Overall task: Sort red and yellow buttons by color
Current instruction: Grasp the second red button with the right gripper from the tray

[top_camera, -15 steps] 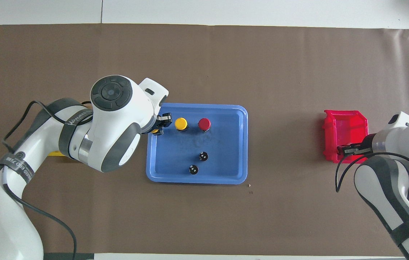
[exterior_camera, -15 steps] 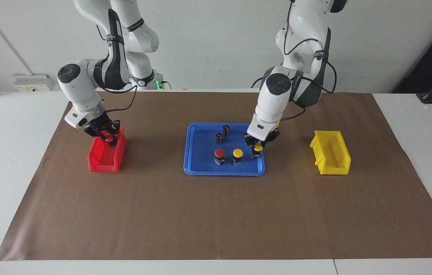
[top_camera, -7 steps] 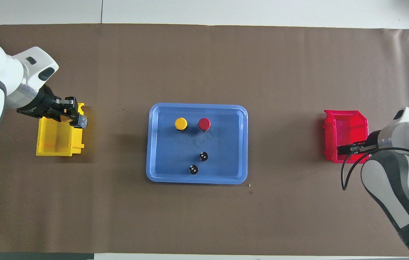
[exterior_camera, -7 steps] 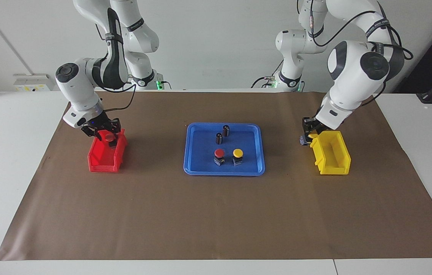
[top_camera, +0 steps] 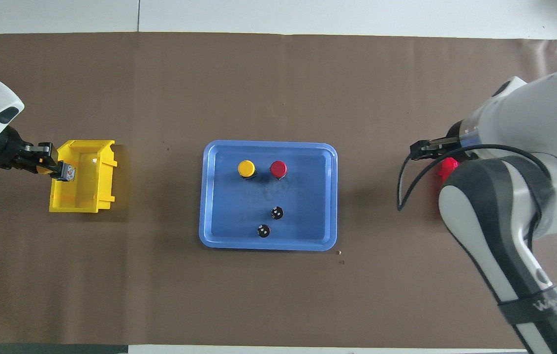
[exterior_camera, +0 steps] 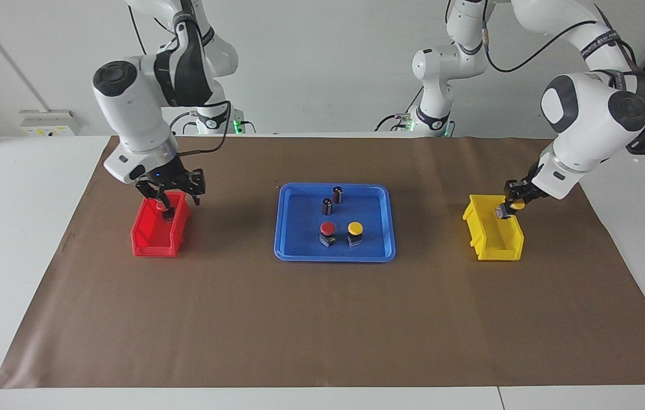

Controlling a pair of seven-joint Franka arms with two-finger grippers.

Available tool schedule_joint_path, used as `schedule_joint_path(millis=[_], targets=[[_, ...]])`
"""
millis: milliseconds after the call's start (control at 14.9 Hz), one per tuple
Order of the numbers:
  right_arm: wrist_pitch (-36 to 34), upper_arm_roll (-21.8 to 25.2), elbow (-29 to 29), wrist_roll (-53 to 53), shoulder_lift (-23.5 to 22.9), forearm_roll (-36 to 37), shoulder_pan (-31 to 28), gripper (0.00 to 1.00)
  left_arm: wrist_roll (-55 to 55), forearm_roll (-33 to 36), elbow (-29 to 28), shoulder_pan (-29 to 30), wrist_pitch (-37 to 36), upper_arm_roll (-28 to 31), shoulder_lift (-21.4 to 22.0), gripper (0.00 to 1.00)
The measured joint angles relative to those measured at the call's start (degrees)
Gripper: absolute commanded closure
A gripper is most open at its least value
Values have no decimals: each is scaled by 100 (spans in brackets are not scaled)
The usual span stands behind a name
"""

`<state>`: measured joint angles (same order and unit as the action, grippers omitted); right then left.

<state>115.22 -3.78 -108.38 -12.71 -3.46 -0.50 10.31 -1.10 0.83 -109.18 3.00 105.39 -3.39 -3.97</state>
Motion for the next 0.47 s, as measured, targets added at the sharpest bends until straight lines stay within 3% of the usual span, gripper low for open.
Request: schedule_joint_path(millis=[202, 471], targets=[[122, -20, 918, -1675, -828, 11, 1042, 29, 0, 7, -767, 5, 615, -14, 276, 98], [200, -9, 1907, -2675, -1848, 64, 1737, 28, 0, 10, -1478, 42, 1236, -13, 467, 97]])
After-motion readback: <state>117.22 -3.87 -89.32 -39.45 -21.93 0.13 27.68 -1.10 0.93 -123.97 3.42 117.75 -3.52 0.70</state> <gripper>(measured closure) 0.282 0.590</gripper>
